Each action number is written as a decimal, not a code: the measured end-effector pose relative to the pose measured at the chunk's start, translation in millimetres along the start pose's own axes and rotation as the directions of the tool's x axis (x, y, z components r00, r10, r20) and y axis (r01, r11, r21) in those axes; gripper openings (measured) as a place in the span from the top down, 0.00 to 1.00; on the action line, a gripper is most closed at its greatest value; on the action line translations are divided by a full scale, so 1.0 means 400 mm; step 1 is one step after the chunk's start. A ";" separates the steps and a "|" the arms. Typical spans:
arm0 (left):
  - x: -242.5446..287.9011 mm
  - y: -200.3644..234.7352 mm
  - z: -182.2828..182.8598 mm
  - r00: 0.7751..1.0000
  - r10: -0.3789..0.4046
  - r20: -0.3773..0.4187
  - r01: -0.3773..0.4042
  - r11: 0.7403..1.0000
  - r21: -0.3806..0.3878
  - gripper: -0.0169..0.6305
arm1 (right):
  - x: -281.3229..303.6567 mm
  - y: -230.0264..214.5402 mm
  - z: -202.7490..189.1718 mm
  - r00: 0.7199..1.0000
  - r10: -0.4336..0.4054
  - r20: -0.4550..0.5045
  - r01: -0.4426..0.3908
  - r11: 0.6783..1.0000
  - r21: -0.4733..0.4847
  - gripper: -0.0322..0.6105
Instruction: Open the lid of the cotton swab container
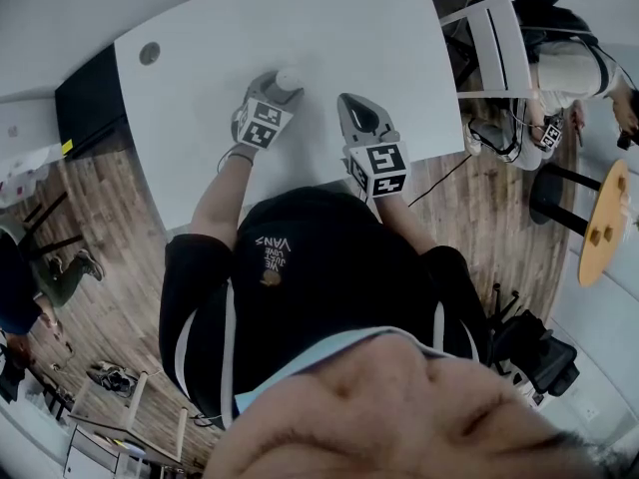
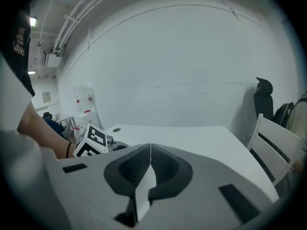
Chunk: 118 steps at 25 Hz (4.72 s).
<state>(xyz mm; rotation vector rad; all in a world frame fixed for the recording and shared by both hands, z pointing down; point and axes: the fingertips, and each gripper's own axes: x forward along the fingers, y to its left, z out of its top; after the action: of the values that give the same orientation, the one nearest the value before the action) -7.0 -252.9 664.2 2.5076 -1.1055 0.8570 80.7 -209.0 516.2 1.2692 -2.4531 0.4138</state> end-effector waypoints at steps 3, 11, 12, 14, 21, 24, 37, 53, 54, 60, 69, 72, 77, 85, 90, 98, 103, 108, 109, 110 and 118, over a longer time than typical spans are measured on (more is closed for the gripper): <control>-0.022 -0.003 0.020 1.000 -0.011 0.017 0.011 1.000 0.005 0.57 | 0.004 0.011 0.008 1.000 0.009 0.012 -0.009 1.000 -0.004 0.93; -0.118 -0.019 0.108 0.998 -0.033 0.058 0.029 0.997 0.068 0.57 | 0.009 0.040 0.051 0.998 0.035 0.052 -0.034 0.999 -0.022 0.93; -0.131 -0.022 0.116 0.997 -0.035 0.063 0.030 0.996 0.081 0.57 | 0.010 0.044 0.055 0.998 0.036 0.056 -0.035 0.999 -0.025 0.93; -0.156 -0.027 0.130 0.997 -0.038 0.065 0.031 0.994 0.104 0.57 | 0.011 0.054 0.066 0.997 0.039 0.066 -0.037 0.999 -0.029 0.93; -0.237 -0.032 0.169 0.996 -0.066 0.066 0.058 0.991 0.120 0.57 | 0.013 0.090 0.096 0.994 0.053 0.091 -0.049 0.998 -0.046 0.93; -0.279 -0.027 0.185 0.995 -0.061 0.075 0.051 0.990 0.134 0.57 | 0.011 0.108 0.104 0.994 0.053 0.099 -0.048 0.997 -0.054 0.93; -0.380 -0.016 0.162 0.998 -0.033 0.049 0.025 0.990 0.140 0.57 | -0.004 0.208 0.135 0.982 0.119 0.148 -0.107 0.991 -0.083 0.93; -0.421 -0.045 0.121 1.000 0.007 -0.023 -0.001 0.960 0.280 0.57 | -0.014 0.370 0.147 0.929 0.333 0.163 -0.317 0.941 -0.121 0.62; -0.421 -0.048 0.119 1.000 0.011 -0.029 -0.002 0.956 0.295 0.57 | -0.012 0.374 0.144 0.929 0.336 0.157 -0.320 0.940 -0.123 0.59; -0.418 -0.055 0.113 0.996 0.059 -0.062 -0.030 0.920 0.392 0.57 | 0.011 0.397 0.119 0.933 0.348 0.086 -0.331 0.929 -0.168 0.53; -0.400 -0.075 0.110 0.995 0.064 -0.082 -0.022 0.902 0.432 0.57 | 0.027 0.389 0.106 0.941 0.334 0.055 -0.314 0.923 -0.223 0.54; -0.401 -0.076 0.115 0.996 0.054 -0.075 -0.017 0.904 0.427 0.57 | 0.026 0.386 0.112 0.938 0.341 0.066 -0.321 0.923 -0.210 0.55; -0.399 -0.078 0.125 0.998 0.036 -0.041 -0.016 0.914 0.405 0.57 | 0.024 0.372 0.119 0.927 0.366 0.081 -0.350 0.923 -0.159 0.55; -0.399 -0.080 0.132 1.000 0.007 -0.007 -0.004 0.930 0.367 0.57 | 0.015 0.362 0.142 0.896 0.422 0.138 -0.428 0.904 0.015 0.55; -0.403 -0.072 0.136 1.000 0.008 0.011 -0.011 0.943 0.333 0.57 | 0.002 0.334 0.166 0.910 0.373 0.180 -0.381 0.925 0.006 0.55; -0.403 -0.062 0.120 1.000 0.013 0.001 -0.013 0.957 0.289 0.57 | -0.030 0.225 0.209 0.936 0.245 0.251 -0.261 0.965 0.033 0.55; -0.404 -0.063 0.121 1.000 0.011 0.007 -0.013 0.962 0.273 0.57 | -0.032 0.166 0.197 0.960 0.154 0.232 -0.166 0.986 0.029 0.55; -0.405 -0.074 0.133 1.000 0.002 0.022 -0.008 0.965 0.263 0.57 | -0.024 0.121 0.161 0.978 0.086 0.188 -0.093 0.995 0.030 0.55; -0.406 -0.076 0.136 1.000 -0.001 0.025 -0.006 0.965 0.261 0.57 | -0.022 0.115 0.157 0.980 0.080 0.182 -0.088 0.996 0.035 0.55; -0.407 -0.078 0.139 1.000 -0.004 0.029 -0.004 0.966 0.260 0.57 | -0.020 0.111 0.153 0.982 0.074 0.176 -0.082 0.996 0.039 0.55; -0.399 -0.082 0.141 1.000 -0.007 0.030 -0.001 0.970 0.242 0.57 | -0.018 0.101 0.150 0.982 0.067 0.177 -0.076 0.996 0.048 0.55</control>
<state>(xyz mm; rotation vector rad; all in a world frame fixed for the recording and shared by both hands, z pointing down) -44.8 -164.1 521.6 2.7258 -1.0634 1.0114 41.1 -205.5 455.2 1.2922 -2.6583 0.4056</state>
